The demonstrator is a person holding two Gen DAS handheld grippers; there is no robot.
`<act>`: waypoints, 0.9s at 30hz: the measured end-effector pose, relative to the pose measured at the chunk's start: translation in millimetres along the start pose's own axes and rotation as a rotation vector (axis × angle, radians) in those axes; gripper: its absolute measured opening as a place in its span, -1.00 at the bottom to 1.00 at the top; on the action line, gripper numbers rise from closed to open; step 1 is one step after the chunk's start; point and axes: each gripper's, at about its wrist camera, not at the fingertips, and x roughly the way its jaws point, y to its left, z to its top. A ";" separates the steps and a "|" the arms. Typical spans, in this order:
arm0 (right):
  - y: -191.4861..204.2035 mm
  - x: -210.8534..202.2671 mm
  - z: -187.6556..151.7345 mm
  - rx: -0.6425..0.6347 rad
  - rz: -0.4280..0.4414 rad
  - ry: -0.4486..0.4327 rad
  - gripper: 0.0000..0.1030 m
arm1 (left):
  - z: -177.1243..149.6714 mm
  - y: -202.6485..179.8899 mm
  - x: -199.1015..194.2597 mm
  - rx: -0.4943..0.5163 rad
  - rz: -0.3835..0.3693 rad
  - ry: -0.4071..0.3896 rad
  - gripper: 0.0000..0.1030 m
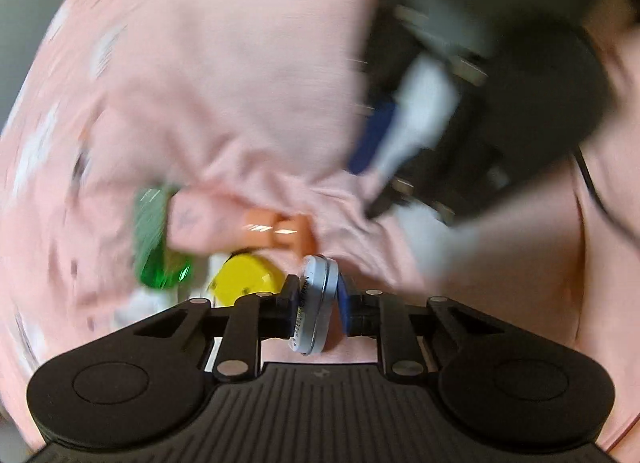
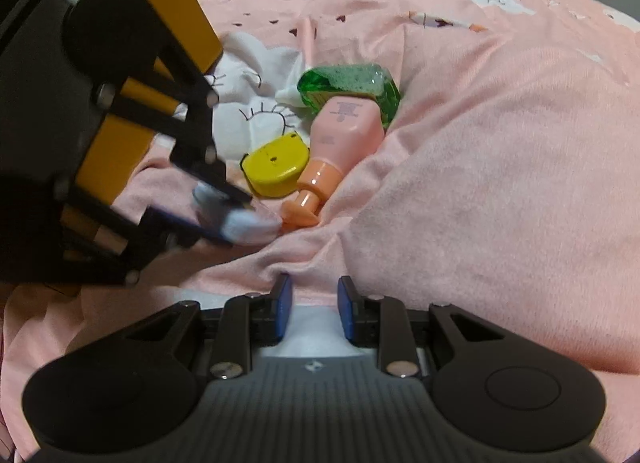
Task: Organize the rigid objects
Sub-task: 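Grasp the pink-label tin with the left tool while the right tool grasps the yellow tape measure, then carry the tin in the left tool and the tape measure in the right tool toward the orange box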
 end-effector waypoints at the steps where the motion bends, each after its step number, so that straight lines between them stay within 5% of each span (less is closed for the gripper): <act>1: 1.1 -1.5 0.4 -0.002 -0.002 -0.006 -0.52 | -1.5 11.0 -3.7 -0.075 -0.017 -0.012 -0.61; 5: 9.7 -7.8 7.2 -0.043 0.009 -0.042 -0.46 | -11.4 47.0 -25.8 -0.313 -0.057 -0.059 -0.63; 9: 20.1 -5.6 22.8 -0.121 0.016 -0.063 -0.41 | -22.0 66.3 -43.6 -0.448 -0.054 -0.060 -0.63; 18: 48.2 31.2 65.5 -0.393 0.035 -0.032 -0.13 | -55.2 85.0 -84.8 -0.616 -0.032 -0.169 -0.64; 27: 77.4 72.9 70.3 -0.616 -0.106 0.048 -0.07 | -87.4 96.4 -105.8 -0.707 -0.038 -0.250 -0.63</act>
